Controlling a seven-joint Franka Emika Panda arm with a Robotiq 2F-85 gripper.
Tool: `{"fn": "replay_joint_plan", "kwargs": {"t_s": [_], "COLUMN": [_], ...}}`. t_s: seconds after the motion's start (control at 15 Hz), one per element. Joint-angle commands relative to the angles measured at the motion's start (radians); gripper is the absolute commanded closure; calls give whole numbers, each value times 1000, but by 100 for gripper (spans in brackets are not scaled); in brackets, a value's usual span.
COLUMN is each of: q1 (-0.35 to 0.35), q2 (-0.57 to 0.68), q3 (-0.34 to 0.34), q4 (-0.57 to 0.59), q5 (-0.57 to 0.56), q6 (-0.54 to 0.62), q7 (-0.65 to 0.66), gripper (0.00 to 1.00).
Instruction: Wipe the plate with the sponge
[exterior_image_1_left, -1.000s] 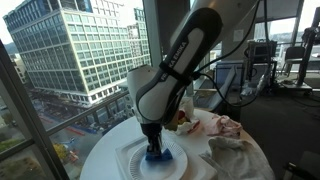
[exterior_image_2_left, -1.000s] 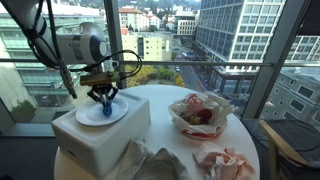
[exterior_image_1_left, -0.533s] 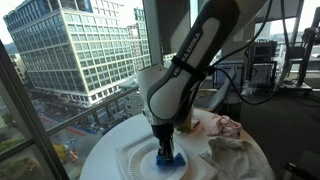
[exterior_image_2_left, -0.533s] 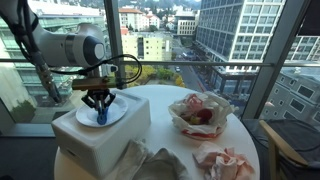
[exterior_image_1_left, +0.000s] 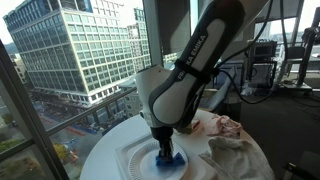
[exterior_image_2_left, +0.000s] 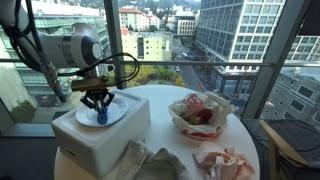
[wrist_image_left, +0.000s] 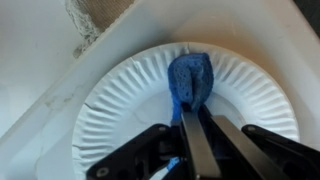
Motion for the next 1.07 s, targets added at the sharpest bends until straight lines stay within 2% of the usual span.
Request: {"fn": "replay_joint_plan", "kwargs": {"t_s": [0.0,0.53,0.6,0.87,1.0], "q1": [5,-3,-2,6,13], "q2": [24,-85,-106,-185,-210], "q3": [-3,6,8,-5,-17], "q4": [-20,-11,-9,-18,-20], "q5": [-14,47,53,27,-2], "q6": [46,2,-5,-26,-122], "q7": [16,90,98,144,185], "gripper": [62,3,0,0,0]}}
